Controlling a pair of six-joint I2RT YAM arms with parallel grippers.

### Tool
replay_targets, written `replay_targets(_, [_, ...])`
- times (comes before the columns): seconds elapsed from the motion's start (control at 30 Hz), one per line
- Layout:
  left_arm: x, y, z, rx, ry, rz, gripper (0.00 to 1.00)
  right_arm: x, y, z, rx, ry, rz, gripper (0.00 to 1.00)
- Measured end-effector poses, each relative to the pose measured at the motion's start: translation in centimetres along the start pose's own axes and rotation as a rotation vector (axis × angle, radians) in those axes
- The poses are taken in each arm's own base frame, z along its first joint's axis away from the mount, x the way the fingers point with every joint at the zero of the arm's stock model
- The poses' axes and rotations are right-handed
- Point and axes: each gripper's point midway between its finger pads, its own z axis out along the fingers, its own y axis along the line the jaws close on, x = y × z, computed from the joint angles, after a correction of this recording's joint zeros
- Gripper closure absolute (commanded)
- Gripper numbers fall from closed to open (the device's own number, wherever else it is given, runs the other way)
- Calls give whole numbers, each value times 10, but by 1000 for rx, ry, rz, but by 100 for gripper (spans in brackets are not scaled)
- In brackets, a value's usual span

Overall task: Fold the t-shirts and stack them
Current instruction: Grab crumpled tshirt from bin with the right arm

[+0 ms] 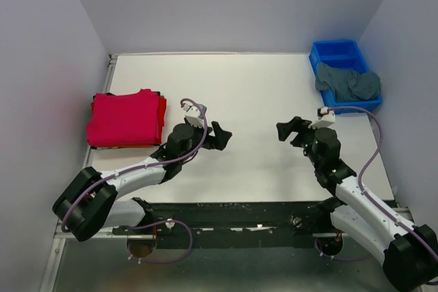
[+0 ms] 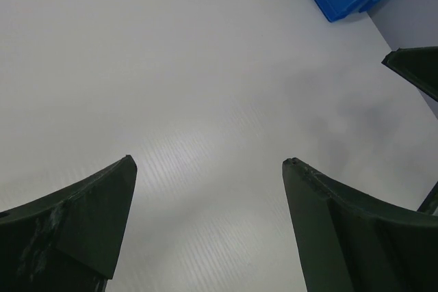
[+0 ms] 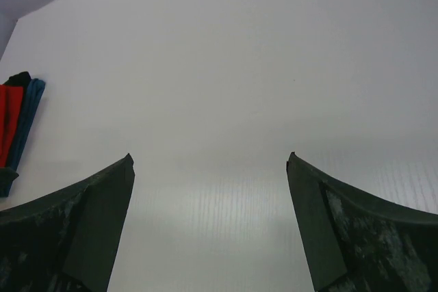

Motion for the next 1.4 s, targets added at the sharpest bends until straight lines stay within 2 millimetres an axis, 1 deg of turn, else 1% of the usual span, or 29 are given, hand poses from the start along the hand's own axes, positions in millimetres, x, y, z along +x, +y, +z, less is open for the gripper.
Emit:
replay_targets(0.4, [-5, -2, -3, 10, -17, 14, 1, 0, 0, 0, 1, 0, 0, 0])
replay_targets(0.53, [-4, -2, -6, 11, -18, 19, 1, -2, 1, -1, -2, -8, 2, 0])
replay_targets(0.67, [-3, -1, -6, 9, -16, 25, 1, -4, -6, 0, 52, 5, 6, 3])
replay_targets(0.7, [-3, -1, -6, 10, -17, 26, 1, -6, -8, 2, 73, 13, 6, 5])
replay_targets(0.77, [-3, -1, -6, 11, -19, 29, 1, -19, -8, 5, 112, 10, 7, 8])
replay_targets(0.87, [-4, -2, -6, 17, -20, 30, 1, -49, -11, 10, 169, -22, 23, 10])
replay_targets(0.93, [-4, -4, -6, 27, -20, 30, 1, -78, -23, 14, 233, -64, 50, 12])
replay_targets(1.0, [-4, -5, -6, 35, -19, 30, 1, -101, -40, 15, 308, -98, 80, 13])
replay_targets(1.1, [-3, -8, -6, 50, -15, 30, 1, -130, -72, 20, 423, -135, 139, 15])
replay_targets(1.13, [-3, -8, -6, 54, -13, 30, 1, -137, -84, 22, 460, -140, 160, 15])
replay_targets(1.2, [-2, -9, -6, 55, -10, 30, 1, -147, -110, 27, 540, -149, 207, 15])
replay_targets(1.27, [0, -8, -6, 57, -3, 30, 1, -151, -135, 33, 607, -142, 251, 16])
replay_targets(1.33, [3, -8, -5, 61, 8, 30, 1, -150, -157, 42, 656, -120, 291, 22])
replay_targets(1.4, [5, -8, -5, 62, 15, 30, 1, -148, -176, 53, 692, -92, 331, 24])
